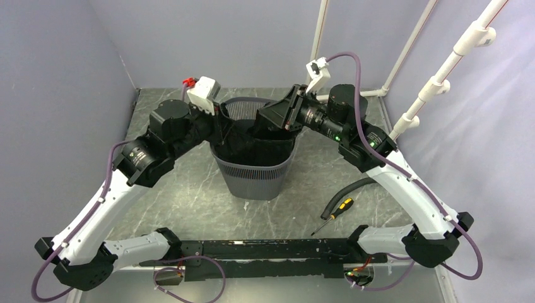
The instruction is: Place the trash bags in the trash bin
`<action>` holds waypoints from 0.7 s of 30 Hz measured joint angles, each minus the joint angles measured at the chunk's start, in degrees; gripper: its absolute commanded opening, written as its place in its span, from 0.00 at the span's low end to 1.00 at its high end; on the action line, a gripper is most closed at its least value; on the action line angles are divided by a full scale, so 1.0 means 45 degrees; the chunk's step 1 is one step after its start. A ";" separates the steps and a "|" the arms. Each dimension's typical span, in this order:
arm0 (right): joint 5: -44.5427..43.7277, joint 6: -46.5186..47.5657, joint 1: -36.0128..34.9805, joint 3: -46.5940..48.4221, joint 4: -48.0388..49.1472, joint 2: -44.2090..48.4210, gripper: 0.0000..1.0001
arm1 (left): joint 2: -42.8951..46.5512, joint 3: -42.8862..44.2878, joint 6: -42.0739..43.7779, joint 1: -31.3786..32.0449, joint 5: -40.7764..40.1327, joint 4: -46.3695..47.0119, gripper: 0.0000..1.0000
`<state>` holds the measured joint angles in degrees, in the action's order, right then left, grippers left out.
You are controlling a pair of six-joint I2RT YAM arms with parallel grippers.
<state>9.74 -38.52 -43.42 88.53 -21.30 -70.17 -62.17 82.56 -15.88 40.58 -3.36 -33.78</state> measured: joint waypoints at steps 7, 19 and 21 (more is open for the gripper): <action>-0.0034 0.0262 0.0019 0.1477 -0.0845 -0.1467 0.25 | -0.0850 0.1797 0.1039 -0.1477 0.0763 -0.0899 0.03; -0.0981 0.0160 -0.0500 0.3789 -0.1520 -0.2195 0.24 | -0.3041 0.5115 0.2720 -0.4974 0.7427 -0.1239 0.03; -0.1171 -0.0053 -0.0491 0.3653 -0.1248 -0.1851 0.24 | -0.3026 0.5387 0.3147 -0.4988 0.8374 -0.1239 0.02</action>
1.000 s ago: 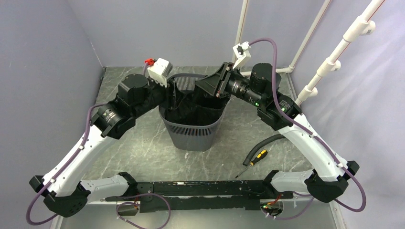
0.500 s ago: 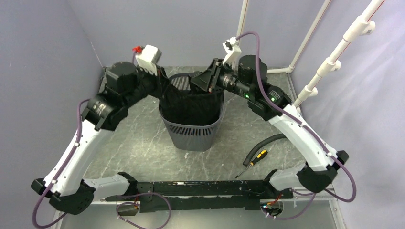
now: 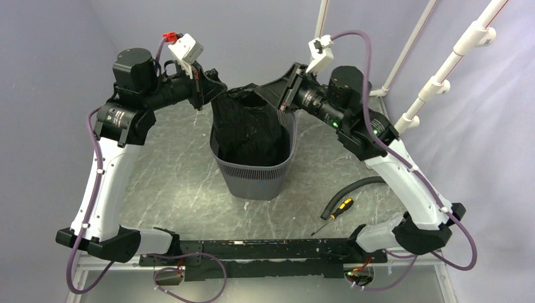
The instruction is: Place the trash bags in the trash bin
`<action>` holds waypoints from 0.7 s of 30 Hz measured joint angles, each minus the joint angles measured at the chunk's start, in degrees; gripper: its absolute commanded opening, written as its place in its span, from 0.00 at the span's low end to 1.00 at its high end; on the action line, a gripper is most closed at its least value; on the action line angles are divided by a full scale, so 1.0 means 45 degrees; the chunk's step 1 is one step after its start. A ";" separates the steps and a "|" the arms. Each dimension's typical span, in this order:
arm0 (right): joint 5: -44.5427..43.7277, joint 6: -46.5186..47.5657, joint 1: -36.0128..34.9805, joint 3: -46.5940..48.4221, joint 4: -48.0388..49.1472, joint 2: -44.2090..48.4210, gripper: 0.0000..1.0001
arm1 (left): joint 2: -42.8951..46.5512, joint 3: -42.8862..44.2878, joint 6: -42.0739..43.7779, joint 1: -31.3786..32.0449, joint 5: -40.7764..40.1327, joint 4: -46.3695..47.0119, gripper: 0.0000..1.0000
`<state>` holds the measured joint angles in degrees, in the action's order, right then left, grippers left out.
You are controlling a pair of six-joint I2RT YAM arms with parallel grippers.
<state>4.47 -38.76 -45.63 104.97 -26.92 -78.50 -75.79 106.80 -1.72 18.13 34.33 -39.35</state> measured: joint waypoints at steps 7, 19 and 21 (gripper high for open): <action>-0.0301 -0.0641 0.0010 -0.1783 0.1093 0.1467 0.37 | -0.0019 0.0515 0.1054 -0.0801 0.2467 -0.0447 0.03; -0.0976 0.3871 0.0121 0.1695 -0.2875 -0.0709 0.77 | 0.1515 -0.2463 0.0253 -0.1049 0.6207 -0.0447 0.03; -0.0772 0.4784 0.0121 0.2030 -0.3351 -0.1001 0.78 | 0.1967 -0.2934 0.0024 -0.1049 0.6533 -0.0447 0.03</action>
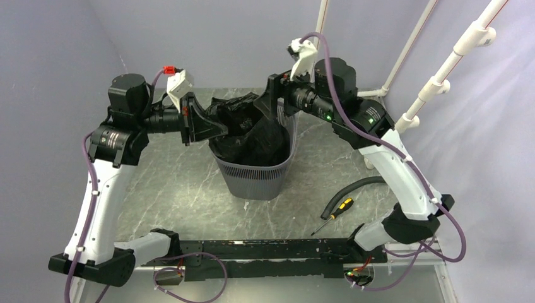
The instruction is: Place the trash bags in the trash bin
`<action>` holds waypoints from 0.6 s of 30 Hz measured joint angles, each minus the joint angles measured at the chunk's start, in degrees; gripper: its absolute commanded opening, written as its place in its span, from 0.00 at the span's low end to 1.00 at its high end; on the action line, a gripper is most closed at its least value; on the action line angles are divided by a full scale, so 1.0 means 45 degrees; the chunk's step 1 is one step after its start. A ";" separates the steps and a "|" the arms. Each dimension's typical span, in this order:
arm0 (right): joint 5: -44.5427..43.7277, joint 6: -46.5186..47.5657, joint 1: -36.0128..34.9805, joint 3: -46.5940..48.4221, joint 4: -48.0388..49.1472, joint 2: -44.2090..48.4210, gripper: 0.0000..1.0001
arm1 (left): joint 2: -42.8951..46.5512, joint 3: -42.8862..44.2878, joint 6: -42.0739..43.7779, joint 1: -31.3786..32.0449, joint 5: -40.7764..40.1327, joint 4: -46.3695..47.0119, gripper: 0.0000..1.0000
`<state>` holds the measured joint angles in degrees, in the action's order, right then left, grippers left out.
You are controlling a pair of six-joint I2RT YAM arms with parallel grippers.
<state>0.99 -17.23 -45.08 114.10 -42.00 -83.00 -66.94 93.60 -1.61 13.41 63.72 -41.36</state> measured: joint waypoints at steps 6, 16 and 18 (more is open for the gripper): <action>0.1418 0.2331 0.0000 0.2259 -0.1860 -0.1783 0.80 | 0.0782 -0.0899 -0.0622 0.0000 0.0423 0.0180 0.03; 0.2448 0.5158 -0.0024 0.4707 -0.3541 -0.4420 0.78 | 0.1132 -0.1579 -0.1506 0.0000 0.0461 0.0437 0.03; 0.2545 0.5537 -0.0024 0.4940 -0.3643 -0.4833 0.74 | 0.1151 -0.1579 -0.1583 0.0000 0.0471 0.0476 0.03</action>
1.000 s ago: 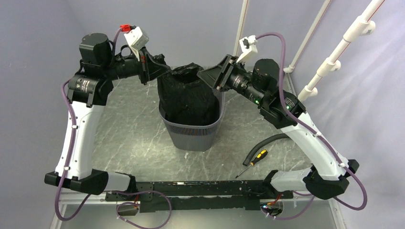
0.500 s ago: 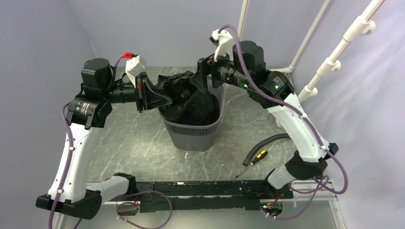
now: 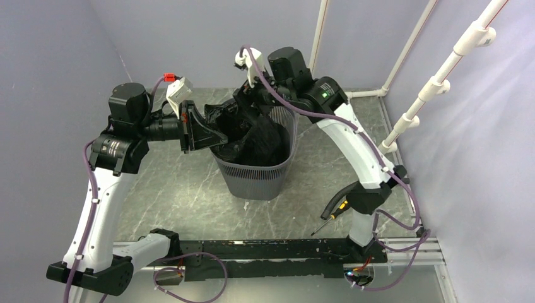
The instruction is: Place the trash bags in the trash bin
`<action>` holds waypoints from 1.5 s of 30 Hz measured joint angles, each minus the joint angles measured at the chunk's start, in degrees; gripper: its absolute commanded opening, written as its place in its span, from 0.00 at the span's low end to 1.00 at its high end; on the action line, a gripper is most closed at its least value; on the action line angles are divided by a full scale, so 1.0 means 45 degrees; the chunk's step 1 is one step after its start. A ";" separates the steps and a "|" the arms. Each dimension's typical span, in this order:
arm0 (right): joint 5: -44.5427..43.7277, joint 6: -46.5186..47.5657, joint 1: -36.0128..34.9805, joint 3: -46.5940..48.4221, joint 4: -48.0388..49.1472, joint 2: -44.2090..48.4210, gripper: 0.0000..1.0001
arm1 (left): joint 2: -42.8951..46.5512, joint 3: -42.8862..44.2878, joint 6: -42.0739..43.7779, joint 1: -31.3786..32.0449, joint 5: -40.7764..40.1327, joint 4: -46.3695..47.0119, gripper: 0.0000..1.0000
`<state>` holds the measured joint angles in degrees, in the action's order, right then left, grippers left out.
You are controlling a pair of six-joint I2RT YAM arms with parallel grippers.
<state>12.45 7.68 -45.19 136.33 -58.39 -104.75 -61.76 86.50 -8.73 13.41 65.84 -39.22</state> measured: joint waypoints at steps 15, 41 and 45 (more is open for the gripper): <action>-0.2161 -0.0665 -0.0015 -0.1661 0.1928 0.0029 0.00 | 0.0121 -0.0029 -0.0112 0.0000 -0.1433 -0.0204 0.09; -1.3789 -1.1817 -0.3497 -1.3002 0.9942 0.7597 0.00 | -0.0787 0.1593 -0.2497 0.0000 -0.3526 0.1229 0.88; -1.5348 -1.2522 -0.4012 -1.3114 1.0142 0.7611 0.00 | -0.0277 0.1749 -0.2011 0.0000 -0.3633 0.0316 0.86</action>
<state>-56.62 -48.66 -63.24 77.32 -12.75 -70.50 -63.00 94.37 -17.78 13.41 49.50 -37.80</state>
